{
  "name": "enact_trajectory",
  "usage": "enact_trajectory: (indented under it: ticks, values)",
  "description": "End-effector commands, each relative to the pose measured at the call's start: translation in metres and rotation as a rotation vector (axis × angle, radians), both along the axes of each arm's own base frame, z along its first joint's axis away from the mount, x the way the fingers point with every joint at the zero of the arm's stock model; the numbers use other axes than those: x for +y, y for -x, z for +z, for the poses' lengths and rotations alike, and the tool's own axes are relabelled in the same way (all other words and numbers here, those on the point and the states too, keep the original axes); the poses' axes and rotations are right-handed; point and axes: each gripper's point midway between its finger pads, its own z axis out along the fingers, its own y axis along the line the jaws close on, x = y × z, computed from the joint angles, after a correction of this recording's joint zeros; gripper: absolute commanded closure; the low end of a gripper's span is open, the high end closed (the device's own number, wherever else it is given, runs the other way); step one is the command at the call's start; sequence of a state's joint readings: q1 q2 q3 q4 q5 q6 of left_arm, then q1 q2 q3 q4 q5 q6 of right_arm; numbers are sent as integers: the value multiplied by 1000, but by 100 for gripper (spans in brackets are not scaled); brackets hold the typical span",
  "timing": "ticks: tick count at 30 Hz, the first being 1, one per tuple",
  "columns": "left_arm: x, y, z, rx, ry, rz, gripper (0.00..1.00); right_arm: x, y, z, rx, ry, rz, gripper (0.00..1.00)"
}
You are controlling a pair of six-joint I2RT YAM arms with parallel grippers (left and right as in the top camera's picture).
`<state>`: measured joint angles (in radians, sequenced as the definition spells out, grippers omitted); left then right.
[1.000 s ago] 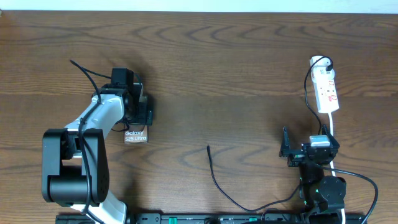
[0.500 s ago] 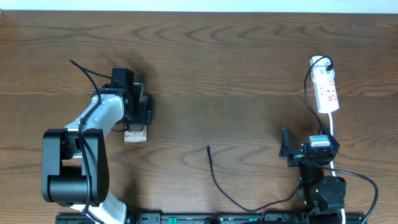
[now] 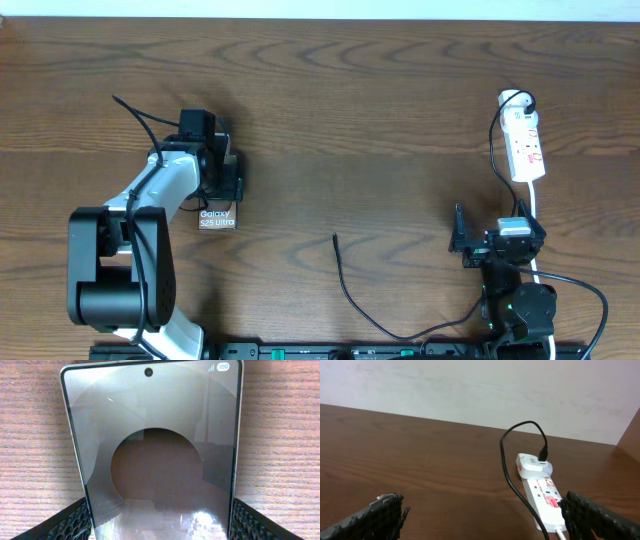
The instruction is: Plug charger to phone and switch on socket
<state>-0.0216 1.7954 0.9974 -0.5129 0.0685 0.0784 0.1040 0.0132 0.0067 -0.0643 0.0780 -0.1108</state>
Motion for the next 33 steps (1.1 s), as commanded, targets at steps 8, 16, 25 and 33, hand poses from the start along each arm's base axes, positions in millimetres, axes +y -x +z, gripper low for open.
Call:
enact_trajectory:
  ticks: [8,16,25,33]
  values:
    - [3,28,-28,119,-11,9,81,1,0,-2,5,7,3,1]
    - [3,28,-28,118,-11,9,93,1,0,-2,5,7,3,1]
    - [3,26,-27,114,-11,8,92,1,0,-2,5,7,3,1]
    - [3,5,-3,42,-9,9,92,1,0,-2,5,7,3,1]
